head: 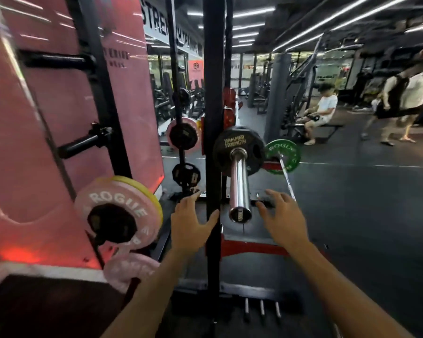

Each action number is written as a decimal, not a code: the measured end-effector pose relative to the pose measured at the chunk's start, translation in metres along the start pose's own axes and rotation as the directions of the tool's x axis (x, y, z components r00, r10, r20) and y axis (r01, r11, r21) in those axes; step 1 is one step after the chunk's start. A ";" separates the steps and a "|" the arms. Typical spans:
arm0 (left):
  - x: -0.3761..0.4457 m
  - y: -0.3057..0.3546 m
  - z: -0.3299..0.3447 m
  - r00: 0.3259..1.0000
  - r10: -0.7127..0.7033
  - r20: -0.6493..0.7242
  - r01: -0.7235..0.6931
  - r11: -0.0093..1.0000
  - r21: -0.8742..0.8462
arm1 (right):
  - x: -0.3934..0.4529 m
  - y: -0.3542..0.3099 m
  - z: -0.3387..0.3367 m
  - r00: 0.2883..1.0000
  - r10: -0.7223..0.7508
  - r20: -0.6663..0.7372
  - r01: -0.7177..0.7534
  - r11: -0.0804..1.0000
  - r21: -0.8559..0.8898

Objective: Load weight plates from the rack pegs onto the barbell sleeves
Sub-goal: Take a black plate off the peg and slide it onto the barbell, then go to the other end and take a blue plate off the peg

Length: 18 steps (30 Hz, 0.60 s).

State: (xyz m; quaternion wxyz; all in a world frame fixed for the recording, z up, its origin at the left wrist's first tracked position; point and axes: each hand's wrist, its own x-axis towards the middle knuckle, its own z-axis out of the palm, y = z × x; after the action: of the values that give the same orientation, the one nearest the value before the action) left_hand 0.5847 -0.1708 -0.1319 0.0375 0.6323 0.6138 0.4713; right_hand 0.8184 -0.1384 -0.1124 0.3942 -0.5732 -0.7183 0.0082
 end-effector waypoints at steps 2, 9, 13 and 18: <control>-0.019 0.004 -0.009 0.999 0.025 0.040 -0.027 0.999 0.041 | -0.018 -0.006 -0.011 1.000 0.003 0.010 -0.003 1.000 -0.003; -0.041 0.034 -0.032 0.991 0.125 0.049 -0.130 0.985 0.116 | -0.051 -0.014 -0.048 0.999 0.045 0.005 -0.045 0.998 -0.036; -0.048 0.045 -0.043 0.987 0.158 0.038 -0.161 0.983 0.086 | -0.064 -0.025 -0.058 0.999 0.044 -0.031 -0.045 0.998 -0.044; -0.062 0.031 -0.061 0.983 0.169 0.074 -0.175 0.980 0.097 | -0.080 -0.050 -0.060 0.999 -0.003 -0.045 -0.002 0.994 -0.110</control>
State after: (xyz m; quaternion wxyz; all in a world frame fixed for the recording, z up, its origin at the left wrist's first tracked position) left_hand 0.5804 -0.2614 -0.1129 -0.0162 0.6991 0.5788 0.4195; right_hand 0.8145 -0.2486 -0.0920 0.3781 -0.5938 -0.7088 -0.0447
